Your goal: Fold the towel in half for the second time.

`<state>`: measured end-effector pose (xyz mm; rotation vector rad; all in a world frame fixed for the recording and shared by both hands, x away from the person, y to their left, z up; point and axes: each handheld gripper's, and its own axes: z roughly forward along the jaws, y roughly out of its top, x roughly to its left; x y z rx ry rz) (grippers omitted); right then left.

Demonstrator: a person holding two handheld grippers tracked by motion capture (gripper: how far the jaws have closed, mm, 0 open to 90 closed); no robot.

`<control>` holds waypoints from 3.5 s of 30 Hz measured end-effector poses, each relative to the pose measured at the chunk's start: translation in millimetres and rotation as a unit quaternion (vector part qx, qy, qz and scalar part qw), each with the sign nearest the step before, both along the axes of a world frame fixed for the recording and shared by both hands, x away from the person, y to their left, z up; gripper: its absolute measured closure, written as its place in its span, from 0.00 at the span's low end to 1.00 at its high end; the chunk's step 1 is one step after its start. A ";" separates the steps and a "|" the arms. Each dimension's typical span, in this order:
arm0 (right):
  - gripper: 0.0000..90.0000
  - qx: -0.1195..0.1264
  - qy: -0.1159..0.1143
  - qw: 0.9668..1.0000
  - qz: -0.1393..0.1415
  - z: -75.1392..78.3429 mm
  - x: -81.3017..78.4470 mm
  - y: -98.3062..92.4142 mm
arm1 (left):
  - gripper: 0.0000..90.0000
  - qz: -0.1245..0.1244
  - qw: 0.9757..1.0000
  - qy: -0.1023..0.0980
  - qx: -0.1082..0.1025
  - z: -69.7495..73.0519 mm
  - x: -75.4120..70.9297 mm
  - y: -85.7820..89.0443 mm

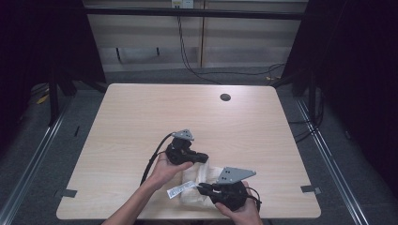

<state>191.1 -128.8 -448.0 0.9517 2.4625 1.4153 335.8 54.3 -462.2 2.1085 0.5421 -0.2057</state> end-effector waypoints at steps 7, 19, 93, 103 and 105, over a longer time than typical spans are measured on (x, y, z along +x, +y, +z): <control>0.93 0.003 0.006 1.000 -0.015 -9.0 -5.4 -5.6 | 0.96 -0.005 1.000 -0.001 0.016 -9.7 -3.1 -11.7; 0.91 -0.027 0.034 0.999 -0.028 -26.6 -5.1 -16.4 | 0.95 -0.007 0.999 0.027 0.019 -30.2 2.1 -24.5; 0.54 -0.083 0.025 0.986 -0.142 -13.2 30.8 -106.2 | 0.43 0.116 0.990 -0.041 0.065 11.4 -49.6 140.2; 0.50 -0.036 0.015 0.984 -0.176 -16.0 20.5 -132.4 | 0.41 0.158 0.985 -0.034 0.063 1.1 -71.5 173.1; 0.50 -0.027 0.014 0.982 -0.186 -16.8 18.3 -135.7 | 0.40 0.170 0.983 -0.038 0.057 -0.8 -74.6 181.0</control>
